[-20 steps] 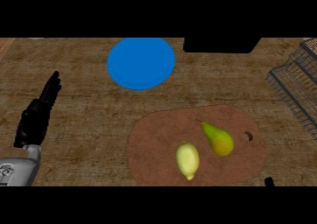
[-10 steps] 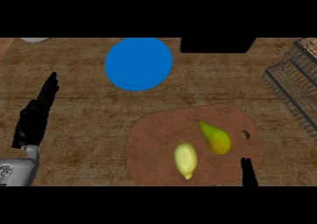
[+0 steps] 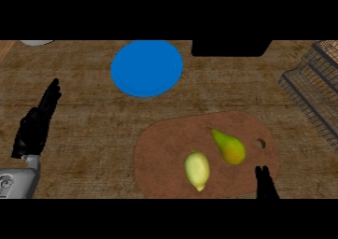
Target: Pick the lemon from the cutting board and place it in the tiered basket
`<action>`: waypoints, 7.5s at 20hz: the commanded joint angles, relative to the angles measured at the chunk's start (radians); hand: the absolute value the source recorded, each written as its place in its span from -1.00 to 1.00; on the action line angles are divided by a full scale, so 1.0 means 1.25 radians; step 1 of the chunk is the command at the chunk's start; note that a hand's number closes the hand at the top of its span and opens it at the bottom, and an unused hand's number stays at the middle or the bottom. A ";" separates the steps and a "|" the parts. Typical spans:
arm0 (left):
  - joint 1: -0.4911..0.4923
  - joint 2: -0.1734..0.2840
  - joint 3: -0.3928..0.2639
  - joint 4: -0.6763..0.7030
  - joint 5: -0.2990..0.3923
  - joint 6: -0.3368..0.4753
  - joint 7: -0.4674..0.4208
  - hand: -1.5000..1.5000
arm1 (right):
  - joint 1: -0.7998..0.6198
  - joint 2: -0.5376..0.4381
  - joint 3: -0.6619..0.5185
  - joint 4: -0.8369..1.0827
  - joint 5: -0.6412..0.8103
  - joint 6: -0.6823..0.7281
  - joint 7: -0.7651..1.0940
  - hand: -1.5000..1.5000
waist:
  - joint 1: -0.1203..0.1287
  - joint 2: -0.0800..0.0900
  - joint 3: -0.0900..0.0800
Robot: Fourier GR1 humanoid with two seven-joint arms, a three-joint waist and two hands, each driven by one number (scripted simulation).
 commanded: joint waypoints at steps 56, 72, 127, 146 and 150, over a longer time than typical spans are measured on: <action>-0.008 -0.055 0.034 -0.047 -0.053 -0.039 0.011 0.00 | -0.508 0.104 -0.472 0.525 -0.174 -0.089 0.151 1.00 | 0.024 0.033 -0.003; -0.057 -0.065 0.005 -0.013 -0.075 -0.049 0.023 0.00 | -1.131 -0.090 -0.860 0.895 0.257 0.113 0.254 1.00 | 0.065 0.018 -0.005; 0.023 -0.083 0.058 -0.076 -0.097 -0.046 0.047 0.00 | -1.019 -0.192 -1.162 0.928 0.131 0.092 0.018 -1.00 | 0.003 -0.004 0.001; 0.049 -0.077 0.092 -0.025 -0.085 -0.062 -0.013 0.00 | -0.864 -0.029 -1.201 0.208 0.172 0.370 0.148 -1.00 | -0.028 -0.012 0.000; 0.034 -0.073 0.098 -0.025 -0.094 -0.052 0.003 0.00 | -0.738 0.082 -1.165 -0.060 0.194 0.448 0.108 -1.00 | -0.041 -0.014 -0.001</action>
